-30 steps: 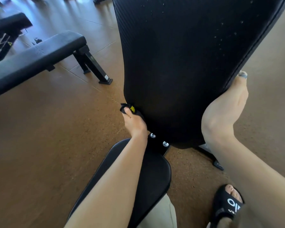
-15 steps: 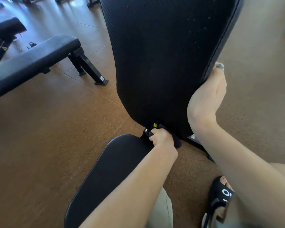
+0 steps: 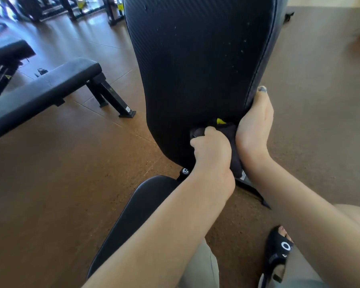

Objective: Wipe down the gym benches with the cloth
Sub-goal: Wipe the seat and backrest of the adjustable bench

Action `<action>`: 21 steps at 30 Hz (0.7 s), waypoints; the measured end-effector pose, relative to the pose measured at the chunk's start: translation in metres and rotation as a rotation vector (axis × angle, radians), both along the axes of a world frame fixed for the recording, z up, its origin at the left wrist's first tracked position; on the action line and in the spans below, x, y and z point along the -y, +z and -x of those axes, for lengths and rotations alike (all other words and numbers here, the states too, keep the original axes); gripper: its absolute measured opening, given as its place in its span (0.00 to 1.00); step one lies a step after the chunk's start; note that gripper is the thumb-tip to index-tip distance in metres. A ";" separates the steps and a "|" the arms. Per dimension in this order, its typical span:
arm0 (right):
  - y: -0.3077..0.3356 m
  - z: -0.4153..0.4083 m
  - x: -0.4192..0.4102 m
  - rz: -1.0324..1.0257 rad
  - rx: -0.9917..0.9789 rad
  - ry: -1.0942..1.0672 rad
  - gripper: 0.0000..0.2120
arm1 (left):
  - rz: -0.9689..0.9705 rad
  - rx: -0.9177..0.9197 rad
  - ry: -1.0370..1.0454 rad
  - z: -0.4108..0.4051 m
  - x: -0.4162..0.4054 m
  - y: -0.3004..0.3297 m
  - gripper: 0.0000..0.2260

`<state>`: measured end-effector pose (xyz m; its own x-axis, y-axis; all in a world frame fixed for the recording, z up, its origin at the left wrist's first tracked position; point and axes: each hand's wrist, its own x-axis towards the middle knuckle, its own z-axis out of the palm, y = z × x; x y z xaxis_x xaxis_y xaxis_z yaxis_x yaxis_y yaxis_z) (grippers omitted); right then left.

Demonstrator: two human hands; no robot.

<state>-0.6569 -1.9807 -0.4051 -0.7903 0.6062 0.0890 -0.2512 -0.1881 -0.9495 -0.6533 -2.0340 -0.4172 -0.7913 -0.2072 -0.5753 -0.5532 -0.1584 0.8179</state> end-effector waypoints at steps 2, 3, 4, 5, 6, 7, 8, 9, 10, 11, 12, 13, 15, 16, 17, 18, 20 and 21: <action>0.000 0.001 -0.004 -0.043 0.008 -0.003 0.17 | 0.126 -0.298 0.077 -0.009 -0.003 0.005 0.14; 0.001 0.001 -0.006 -0.065 0.004 -0.002 0.17 | 0.259 -0.502 0.119 -0.013 -0.003 0.006 0.12; 0.000 0.001 -0.006 -0.081 -0.006 0.002 0.16 | 0.401 -0.690 0.148 -0.014 -0.003 0.015 0.11; 0.000 0.002 -0.007 -0.098 -0.010 0.009 0.16 | 0.534 -0.862 0.157 -0.009 -0.001 0.018 0.12; -0.002 0.003 -0.008 -0.123 -0.008 0.015 0.16 | 0.652 -0.992 0.148 -0.003 0.001 0.018 0.14; -0.003 0.004 -0.009 -0.159 0.005 0.008 0.16 | 0.763 -1.131 0.156 0.004 0.002 0.021 0.16; -0.006 0.007 -0.010 -0.189 0.012 -0.010 0.15 | 0.869 -1.257 0.148 0.009 0.001 0.024 0.18; -0.008 0.009 -0.010 -0.212 0.026 -0.020 0.14 | 0.963 -1.364 0.133 0.014 -0.002 0.026 0.19; -0.010 0.012 -0.011 -0.214 0.030 -0.025 0.12 | 1.025 -1.441 0.122 0.019 -0.004 0.029 0.18; -0.012 0.013 -0.011 -0.216 0.027 -0.032 0.11 | 1.042 -1.511 0.110 0.024 -0.006 0.030 0.16; -0.014 0.013 -0.011 -0.198 0.019 -0.037 0.12 | 1.040 -1.582 0.104 0.029 -0.005 0.028 0.15; -0.010 0.011 -0.010 -0.183 0.019 -0.038 0.13 | 1.035 -1.649 0.110 0.036 -0.002 0.024 0.13; -0.001 0.007 -0.009 -0.164 0.005 -0.040 0.13 | 1.044 -1.718 0.115 0.048 0.010 0.008 0.11; 0.002 0.005 -0.008 -0.148 0.007 -0.027 0.13 | 1.033 -1.712 0.111 0.051 0.017 -0.003 0.11; 0.004 0.004 -0.008 -0.139 0.019 -0.010 0.13 | 1.022 -1.678 0.105 0.052 0.024 -0.015 0.12; 0.004 0.003 -0.007 -0.117 0.037 0.005 0.12 | 1.024 -1.627 0.099 0.051 0.029 -0.028 0.13; 0.004 0.003 -0.007 -0.074 0.088 0.042 0.13 | 1.039 -1.522 0.081 0.045 0.034 -0.050 0.16; 0.006 0.002 -0.007 -0.067 0.105 0.063 0.14 | 1.048 -1.485 0.070 0.042 0.034 -0.056 0.18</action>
<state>-0.6588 -1.9734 -0.3988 -0.8335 0.5508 0.0428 -0.1397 -0.1352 -0.9809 -0.6958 -2.0682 -0.4728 -0.4435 -0.0308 0.8957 0.6306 0.6995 0.3363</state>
